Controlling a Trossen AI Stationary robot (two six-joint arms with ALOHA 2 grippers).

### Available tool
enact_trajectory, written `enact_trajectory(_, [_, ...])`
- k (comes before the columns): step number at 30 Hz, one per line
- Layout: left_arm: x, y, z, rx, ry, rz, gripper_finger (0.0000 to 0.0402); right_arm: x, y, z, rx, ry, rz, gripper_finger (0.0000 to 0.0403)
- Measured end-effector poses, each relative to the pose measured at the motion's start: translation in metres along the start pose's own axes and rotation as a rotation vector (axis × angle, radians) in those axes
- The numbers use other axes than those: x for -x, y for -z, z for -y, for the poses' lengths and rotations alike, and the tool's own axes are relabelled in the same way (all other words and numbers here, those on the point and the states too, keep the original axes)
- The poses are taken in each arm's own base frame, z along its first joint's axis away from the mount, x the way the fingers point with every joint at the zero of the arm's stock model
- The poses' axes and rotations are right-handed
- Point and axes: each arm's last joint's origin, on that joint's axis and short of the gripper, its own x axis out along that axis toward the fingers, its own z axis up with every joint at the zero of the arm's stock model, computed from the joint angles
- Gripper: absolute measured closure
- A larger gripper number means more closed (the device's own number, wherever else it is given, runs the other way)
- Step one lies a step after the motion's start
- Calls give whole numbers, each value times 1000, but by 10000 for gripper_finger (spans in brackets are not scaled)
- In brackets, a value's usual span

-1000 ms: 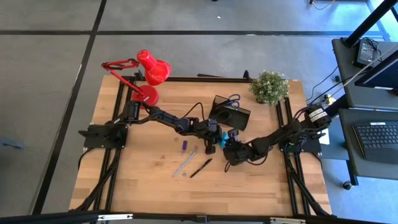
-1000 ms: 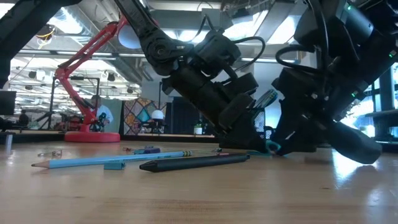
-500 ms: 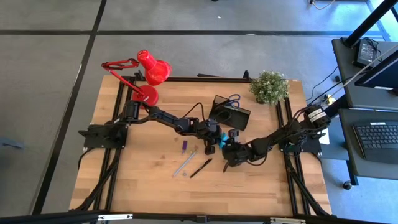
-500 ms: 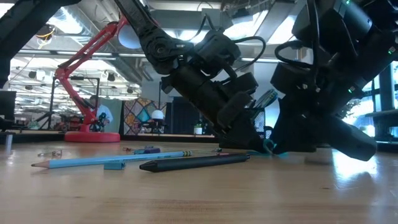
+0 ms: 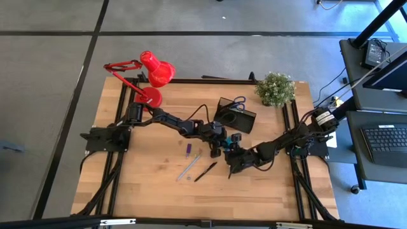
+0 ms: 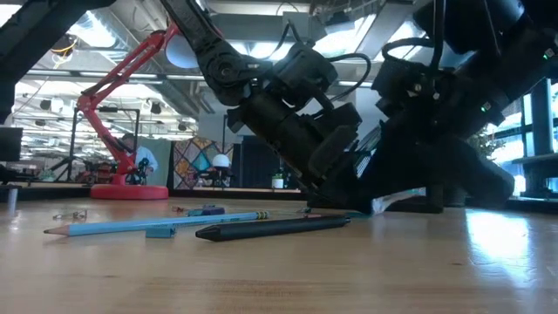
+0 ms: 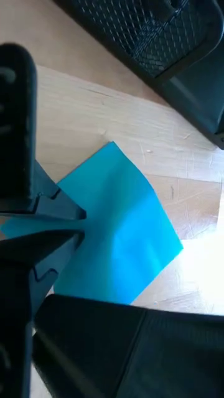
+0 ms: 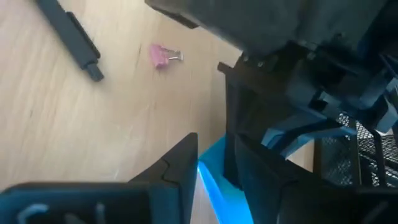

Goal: Pick and place office supplies into organizer
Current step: Put the blue sticky note into the black desk organizer

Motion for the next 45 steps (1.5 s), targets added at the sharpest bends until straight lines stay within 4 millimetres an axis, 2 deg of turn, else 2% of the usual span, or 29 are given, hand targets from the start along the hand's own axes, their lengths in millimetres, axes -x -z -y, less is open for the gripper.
enact_trajectory(7, [0, 0, 0, -1, -9, 4, 384, -3, 22, -3, 50, -3, -122, 290])
enact_trajectory(13, [0, 0, 0, -2, -6, 3, 387, -12, 30, -10, 69, 20, -160, 290])
enact_trajectory(20, [0, 0, 0, -3, 3, 2, 387, -10, 33, -11, 98, 17, -189, 290])
enact_trajectory(32, [0, 1, 0, -22, 11, -5, 388, -6, 31, -9, 262, 11, -282, 290])
enact_trajectory(42, [0, 1, 0, -22, 13, -7, 388, -5, 29, -9, 284, 12, -302, 291])
enact_trajectory(45, [0, 1, 0, -22, 13, -7, 388, -5, 30, -8, 288, 12, -306, 302])
